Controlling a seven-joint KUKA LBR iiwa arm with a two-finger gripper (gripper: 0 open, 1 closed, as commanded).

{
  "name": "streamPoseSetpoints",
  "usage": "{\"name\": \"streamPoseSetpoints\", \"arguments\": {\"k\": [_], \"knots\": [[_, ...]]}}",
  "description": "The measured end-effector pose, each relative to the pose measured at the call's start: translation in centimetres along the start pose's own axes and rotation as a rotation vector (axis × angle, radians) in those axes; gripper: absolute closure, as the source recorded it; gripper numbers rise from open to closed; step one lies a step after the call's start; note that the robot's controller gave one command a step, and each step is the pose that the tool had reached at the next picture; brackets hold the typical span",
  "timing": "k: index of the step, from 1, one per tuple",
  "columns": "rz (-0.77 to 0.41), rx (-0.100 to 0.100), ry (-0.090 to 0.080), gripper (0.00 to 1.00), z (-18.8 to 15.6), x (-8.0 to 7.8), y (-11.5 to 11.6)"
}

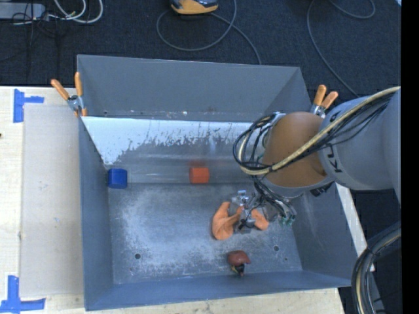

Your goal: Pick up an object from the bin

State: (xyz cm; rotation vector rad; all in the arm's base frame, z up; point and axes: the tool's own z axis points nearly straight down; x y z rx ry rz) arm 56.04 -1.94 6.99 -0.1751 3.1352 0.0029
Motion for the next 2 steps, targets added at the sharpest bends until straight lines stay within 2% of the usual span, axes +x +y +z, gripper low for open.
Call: {"name": "streamPoseSetpoints", "arguments": {"k": [1, 2], "knots": [[0.000, 0.000, 0.000, 1.00, 0.0, 0.0, 0.0], [0.019, -0.001, 0.006, 1.00, -6.2, 0.3, 0.6]]}}
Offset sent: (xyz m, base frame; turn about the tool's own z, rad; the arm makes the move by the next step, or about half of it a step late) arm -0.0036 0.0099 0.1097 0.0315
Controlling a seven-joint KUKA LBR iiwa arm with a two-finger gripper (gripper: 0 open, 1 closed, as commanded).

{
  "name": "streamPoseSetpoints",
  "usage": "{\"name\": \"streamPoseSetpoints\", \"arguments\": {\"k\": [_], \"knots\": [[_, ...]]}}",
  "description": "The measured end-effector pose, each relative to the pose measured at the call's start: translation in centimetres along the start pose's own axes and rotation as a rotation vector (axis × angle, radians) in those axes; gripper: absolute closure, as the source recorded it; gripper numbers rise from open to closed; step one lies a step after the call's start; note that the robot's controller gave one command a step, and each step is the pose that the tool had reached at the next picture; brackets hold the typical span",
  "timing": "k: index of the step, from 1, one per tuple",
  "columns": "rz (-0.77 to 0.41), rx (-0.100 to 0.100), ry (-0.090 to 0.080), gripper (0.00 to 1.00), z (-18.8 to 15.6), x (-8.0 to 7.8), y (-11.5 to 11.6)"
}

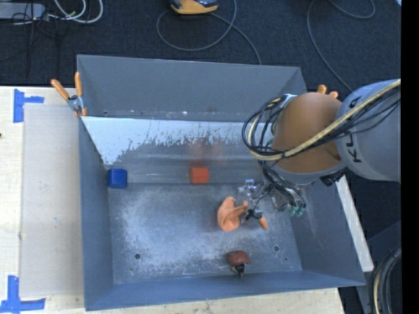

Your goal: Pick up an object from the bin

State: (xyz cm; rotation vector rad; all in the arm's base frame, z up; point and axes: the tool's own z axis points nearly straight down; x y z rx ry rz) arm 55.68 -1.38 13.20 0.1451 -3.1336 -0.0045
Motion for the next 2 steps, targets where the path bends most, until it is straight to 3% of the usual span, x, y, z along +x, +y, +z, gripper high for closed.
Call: {"name": "streamPoseSetpoints", "arguments": {"k": [1, 2], "knots": [[-0.021, 0.000, -0.002, 1.00, -6.1, -0.1, -0.7], [-0.011, 0.000, 0.000, 1.00, -13.5, -0.5, 1.2]]}}
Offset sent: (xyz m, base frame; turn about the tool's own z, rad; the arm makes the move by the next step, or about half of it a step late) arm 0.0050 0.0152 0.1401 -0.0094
